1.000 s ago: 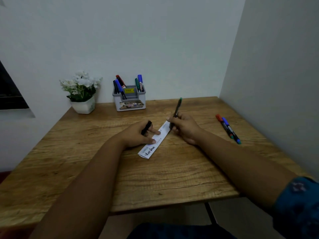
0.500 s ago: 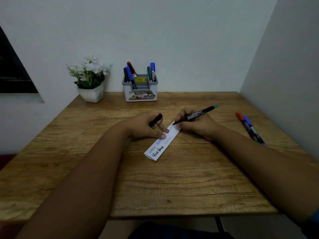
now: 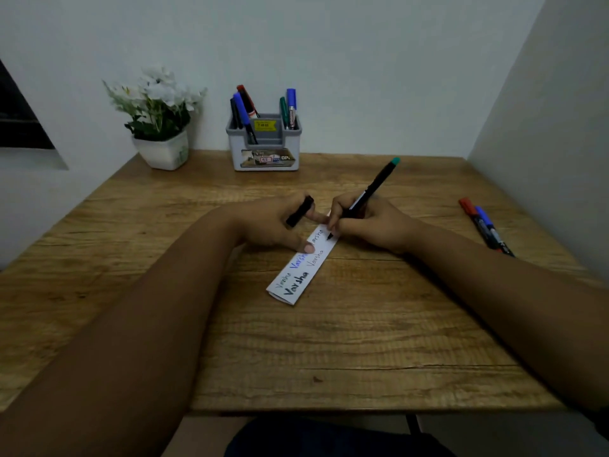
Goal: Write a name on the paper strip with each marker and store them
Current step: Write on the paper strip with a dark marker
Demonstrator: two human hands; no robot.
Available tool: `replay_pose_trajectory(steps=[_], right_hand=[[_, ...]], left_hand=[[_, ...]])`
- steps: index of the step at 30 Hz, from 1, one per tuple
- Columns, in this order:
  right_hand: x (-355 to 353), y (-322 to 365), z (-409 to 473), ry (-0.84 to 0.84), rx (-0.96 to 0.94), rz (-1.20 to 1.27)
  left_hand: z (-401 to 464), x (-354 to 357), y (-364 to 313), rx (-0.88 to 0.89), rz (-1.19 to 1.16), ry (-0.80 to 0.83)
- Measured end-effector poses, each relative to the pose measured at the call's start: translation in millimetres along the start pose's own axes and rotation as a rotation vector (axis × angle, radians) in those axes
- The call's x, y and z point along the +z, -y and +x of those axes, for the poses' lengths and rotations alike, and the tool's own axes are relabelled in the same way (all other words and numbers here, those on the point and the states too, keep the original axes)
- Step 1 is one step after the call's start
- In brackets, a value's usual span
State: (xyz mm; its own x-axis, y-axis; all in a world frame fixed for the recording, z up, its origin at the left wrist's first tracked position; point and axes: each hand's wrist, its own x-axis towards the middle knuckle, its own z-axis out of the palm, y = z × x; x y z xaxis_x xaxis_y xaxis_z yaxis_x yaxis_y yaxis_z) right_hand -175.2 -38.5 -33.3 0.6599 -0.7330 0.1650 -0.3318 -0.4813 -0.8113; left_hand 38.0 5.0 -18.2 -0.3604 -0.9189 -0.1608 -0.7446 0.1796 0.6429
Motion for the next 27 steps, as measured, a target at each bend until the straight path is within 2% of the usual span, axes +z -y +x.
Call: replay_pose_trajectory(steps=[6, 13, 19, 24, 27], right_hand=[[0.0, -1.9, -2.6, 0.019, -0.035, -0.057], [-0.2, 1.2, -2.0, 0.064, -0.011, -0.099], [-1.6, 1.9, -3.2, 0.035, -0.007, -0.032], [0.3, 2.8, -2.6, 0.065, -0.009, -0.087], [-1.7, 1.2, -1.4, 0.006, -0.001, -0.005]], left_hand=[[4.9, -1.0, 6.7, 0.000, -0.056, 0.027], [6.9, -1.7, 8.9, -0.011, -0.016, 0.014], [5.3, -0.7, 5.7, -0.006, 0.008, 0.013], [3.5, -0.9, 3.9, -0.013, -0.006, 0.013], [2.4, -0.4, 1.0, -0.018, -0.006, 0.003]])
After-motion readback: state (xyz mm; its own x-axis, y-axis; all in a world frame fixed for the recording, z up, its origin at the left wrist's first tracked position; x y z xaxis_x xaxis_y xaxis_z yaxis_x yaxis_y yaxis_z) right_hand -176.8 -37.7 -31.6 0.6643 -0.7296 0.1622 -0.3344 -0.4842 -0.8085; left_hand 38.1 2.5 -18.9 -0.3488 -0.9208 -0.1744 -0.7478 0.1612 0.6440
